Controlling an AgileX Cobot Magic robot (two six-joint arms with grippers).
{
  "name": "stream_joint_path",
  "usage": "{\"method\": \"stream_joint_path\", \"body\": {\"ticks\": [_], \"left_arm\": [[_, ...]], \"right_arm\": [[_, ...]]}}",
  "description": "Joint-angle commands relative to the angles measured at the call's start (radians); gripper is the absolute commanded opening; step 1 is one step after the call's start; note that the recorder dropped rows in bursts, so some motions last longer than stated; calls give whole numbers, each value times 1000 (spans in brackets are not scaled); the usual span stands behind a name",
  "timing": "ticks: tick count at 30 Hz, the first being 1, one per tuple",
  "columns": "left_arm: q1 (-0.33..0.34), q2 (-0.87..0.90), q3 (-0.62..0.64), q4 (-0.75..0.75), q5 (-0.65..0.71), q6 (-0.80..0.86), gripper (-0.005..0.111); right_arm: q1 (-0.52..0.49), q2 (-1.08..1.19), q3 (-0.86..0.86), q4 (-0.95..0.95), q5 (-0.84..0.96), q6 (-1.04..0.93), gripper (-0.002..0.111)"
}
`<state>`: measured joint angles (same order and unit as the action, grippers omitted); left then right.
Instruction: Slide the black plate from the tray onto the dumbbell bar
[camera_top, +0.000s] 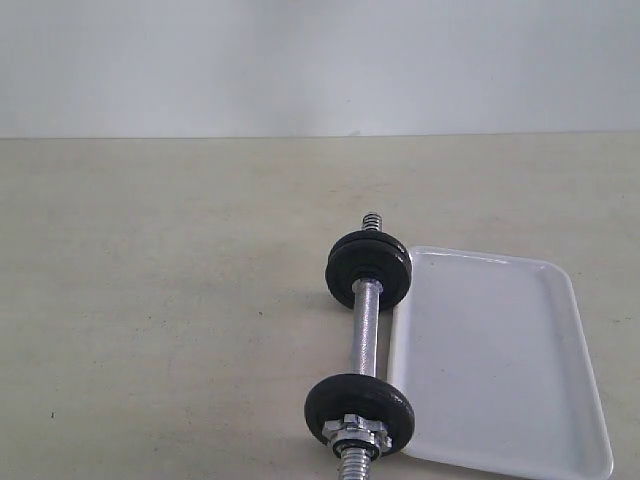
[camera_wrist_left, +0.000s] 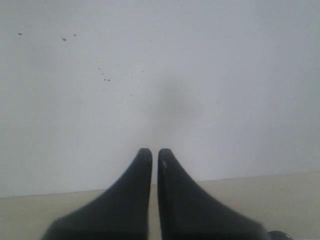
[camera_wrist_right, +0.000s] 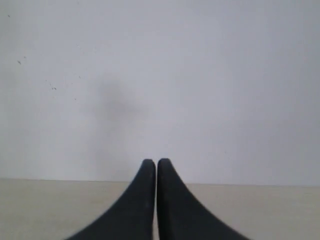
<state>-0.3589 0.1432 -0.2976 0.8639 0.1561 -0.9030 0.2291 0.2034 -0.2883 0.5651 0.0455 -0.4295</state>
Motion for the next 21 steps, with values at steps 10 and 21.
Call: {"method": "stream_joint_path", "body": {"ticks": [10, 21], "left_arm": [[-1, -6, 102, 99, 34, -68, 4], [-1, -6, 283, 778, 35, -775, 4]], "right_arm": [[0, 59, 221, 2, -266, -83, 0], [0, 65, 277, -16, -291, -85, 0]]}}
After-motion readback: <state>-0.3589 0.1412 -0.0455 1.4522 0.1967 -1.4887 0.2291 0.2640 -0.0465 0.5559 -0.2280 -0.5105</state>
